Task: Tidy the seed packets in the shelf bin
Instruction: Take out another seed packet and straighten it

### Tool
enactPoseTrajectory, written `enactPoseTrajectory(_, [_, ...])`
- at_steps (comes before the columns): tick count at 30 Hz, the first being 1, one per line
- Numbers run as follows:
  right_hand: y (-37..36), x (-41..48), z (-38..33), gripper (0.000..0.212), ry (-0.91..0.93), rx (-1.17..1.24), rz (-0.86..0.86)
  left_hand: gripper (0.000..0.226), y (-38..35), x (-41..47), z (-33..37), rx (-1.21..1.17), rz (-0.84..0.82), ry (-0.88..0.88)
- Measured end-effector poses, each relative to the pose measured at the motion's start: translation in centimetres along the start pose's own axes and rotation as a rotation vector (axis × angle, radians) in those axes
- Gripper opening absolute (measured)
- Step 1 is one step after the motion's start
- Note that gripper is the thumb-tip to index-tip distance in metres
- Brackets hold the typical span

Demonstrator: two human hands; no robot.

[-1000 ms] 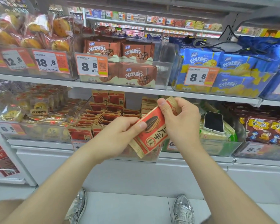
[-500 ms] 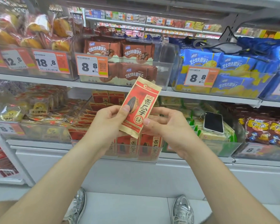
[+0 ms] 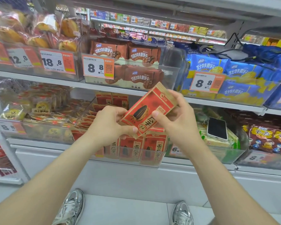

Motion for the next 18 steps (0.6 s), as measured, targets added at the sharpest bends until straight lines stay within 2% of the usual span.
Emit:
enactPoseTrajectory(3, [-0.4, 0.5, 0.3, 0.025, 0.219, -0.104, 0.222, 0.043, 0.2, 1.2, -1.1, 0.196, 0.263, -0.075])
enactPoseTrajectory(4, [-0.6, 0.6, 0.4, 0.02, 0.291, -0.147, 0.296, 0.046, 0.3, 1.6, -1.5, 0.272, 0.275, -0.111])
enactPoseTrajectory(6, [-1.1, 0.8, 0.6, 0.012, 0.452, -0.263, 0.338, 0.051, 0.4, 2.2, -2.4, 0.436, 0.16, -0.184])
enactPoseTrajectory(9, [-2.7, 1.8, 2.3, 0.006, 0.627, -0.411, 0.22, 0.079, 0.5, 2.4, -3.7, 0.723, -0.137, -0.254])
enactPoseTrajectory(11, [-4.2, 2.8, 3.7, 0.007, 0.684, -0.461, 0.158, 0.084, 0.6, 2.4, -4.3, 0.783, -0.24, -0.263])
enactPoseTrajectory(15, [-6.8, 5.2, 5.5, 0.008, 0.704, -0.529, 0.091, 0.074, 0.5, 3.2, -4.8, 0.797, -0.23, -0.289])
enactPoseTrajectory(18, [-8.3, 6.2, 6.7, 0.006, 0.698, -0.652, -0.043, 0.072, 0.3, 3.6, -5.0, 0.796, -0.23, -0.302])
Point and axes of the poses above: each hand's wrist, its own x-axis towards the middle knuckle, its own y-axis out of the back of the hand, z = x × y, the point moved 1 cm from there along x, towards the middle knuckle, and after that the axes turned 12 degrees about z, right-handed, at the moved point
